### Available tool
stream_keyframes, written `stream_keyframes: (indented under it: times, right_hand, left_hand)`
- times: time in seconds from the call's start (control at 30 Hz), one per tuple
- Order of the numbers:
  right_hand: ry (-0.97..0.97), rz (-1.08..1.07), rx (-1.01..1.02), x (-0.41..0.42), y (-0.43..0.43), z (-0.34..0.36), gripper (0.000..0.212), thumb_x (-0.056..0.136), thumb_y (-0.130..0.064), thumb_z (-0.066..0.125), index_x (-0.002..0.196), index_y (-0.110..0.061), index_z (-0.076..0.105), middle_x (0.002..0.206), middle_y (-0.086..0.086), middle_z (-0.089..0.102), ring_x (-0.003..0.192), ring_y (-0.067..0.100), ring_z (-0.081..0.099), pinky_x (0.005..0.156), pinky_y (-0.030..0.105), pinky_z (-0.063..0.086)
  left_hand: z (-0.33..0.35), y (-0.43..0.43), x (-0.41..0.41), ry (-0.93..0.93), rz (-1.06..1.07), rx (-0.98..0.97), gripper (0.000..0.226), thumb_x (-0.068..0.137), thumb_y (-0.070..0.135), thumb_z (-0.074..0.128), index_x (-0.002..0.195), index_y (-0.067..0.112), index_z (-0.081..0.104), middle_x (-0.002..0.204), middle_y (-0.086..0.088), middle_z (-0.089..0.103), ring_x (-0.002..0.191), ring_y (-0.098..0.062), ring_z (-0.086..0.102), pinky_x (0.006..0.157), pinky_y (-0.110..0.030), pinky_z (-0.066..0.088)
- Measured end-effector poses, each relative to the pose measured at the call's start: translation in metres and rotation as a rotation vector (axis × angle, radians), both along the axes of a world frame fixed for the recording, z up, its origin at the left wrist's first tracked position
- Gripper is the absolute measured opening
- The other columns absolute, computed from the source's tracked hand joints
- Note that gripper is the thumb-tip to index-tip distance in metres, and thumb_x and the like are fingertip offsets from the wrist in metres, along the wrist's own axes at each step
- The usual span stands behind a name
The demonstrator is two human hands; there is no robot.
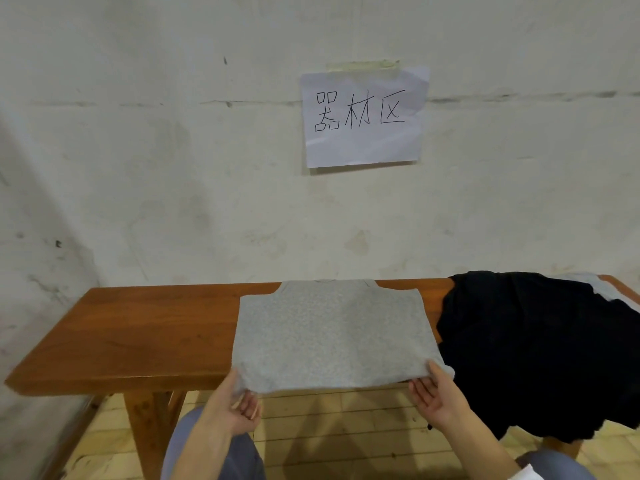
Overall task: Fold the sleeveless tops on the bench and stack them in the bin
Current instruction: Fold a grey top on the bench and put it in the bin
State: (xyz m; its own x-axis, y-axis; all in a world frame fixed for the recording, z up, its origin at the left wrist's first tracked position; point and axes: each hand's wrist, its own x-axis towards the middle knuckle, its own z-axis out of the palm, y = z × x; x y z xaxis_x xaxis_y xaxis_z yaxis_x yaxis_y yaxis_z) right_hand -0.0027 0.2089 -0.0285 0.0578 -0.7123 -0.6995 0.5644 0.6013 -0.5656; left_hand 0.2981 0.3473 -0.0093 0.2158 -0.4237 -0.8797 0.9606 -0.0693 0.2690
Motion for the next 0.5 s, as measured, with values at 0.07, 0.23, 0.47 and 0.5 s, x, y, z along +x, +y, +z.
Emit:
stream_keyframes:
  times: [0.07, 0.23, 0.47, 0.5]
  right_hand:
    - [0.008, -0.01, 0.009, -0.001, 0.001, -0.002, 0.045, 0.094, -0.018, 0.057, 0.134, -0.003, 0.043, 0.093, 0.01, 0.058, 0.082, 0.021, 0.056, 0.084, 0.037, 0.049]
    - [0.078, -0.066, -0.041, -0.006, -0.001, -0.002, 0.039, 0.095, -0.011, 0.055, 0.131, -0.001, 0.045, 0.089, 0.01, 0.059, 0.078, 0.021, 0.056, 0.091, 0.036, 0.042]
    - [-0.044, -0.127, -0.044, 0.002, -0.008, 0.012, 0.037, 0.101, -0.026, 0.044, 0.132, -0.006, 0.045, 0.089, 0.012, 0.058, 0.078, 0.023, 0.058, 0.092, 0.036, 0.043]
    - [-0.042, -0.13, -0.061, 0.001, -0.012, 0.016, 0.04, 0.101, -0.026, 0.041, 0.134, -0.004, 0.044, 0.088, 0.012, 0.058, 0.076, 0.023, 0.06, 0.093, 0.036, 0.043]
  left_hand:
    - [-0.001, 0.0, -0.006, -0.01, -0.031, -0.011, 0.035, 0.087, 0.029, 0.067, 0.112, 0.008, 0.055, 0.091, -0.016, 0.052, 0.1, -0.021, 0.054, 0.1, -0.036, 0.039]
    - [-0.001, -0.002, -0.007, -0.121, 0.158, -0.037, 0.033, 0.094, 0.012, 0.057, 0.125, 0.006, 0.051, 0.132, -0.014, 0.051, 0.124, -0.026, 0.05, 0.107, -0.035, 0.039]
    - [-0.005, -0.003, -0.012, -0.099, 0.046, -0.213, 0.015, 0.095, 0.019, 0.053, 0.096, 0.005, 0.053, 0.092, -0.013, 0.056, 0.081, -0.022, 0.054, 0.068, -0.032, 0.05]
    - [-0.002, -0.003, -0.011, -0.101, 0.078, -0.249, 0.015, 0.096, 0.02, 0.051, 0.097, 0.004, 0.053, 0.089, -0.012, 0.055, 0.079, -0.019, 0.053, 0.063, -0.03, 0.053]
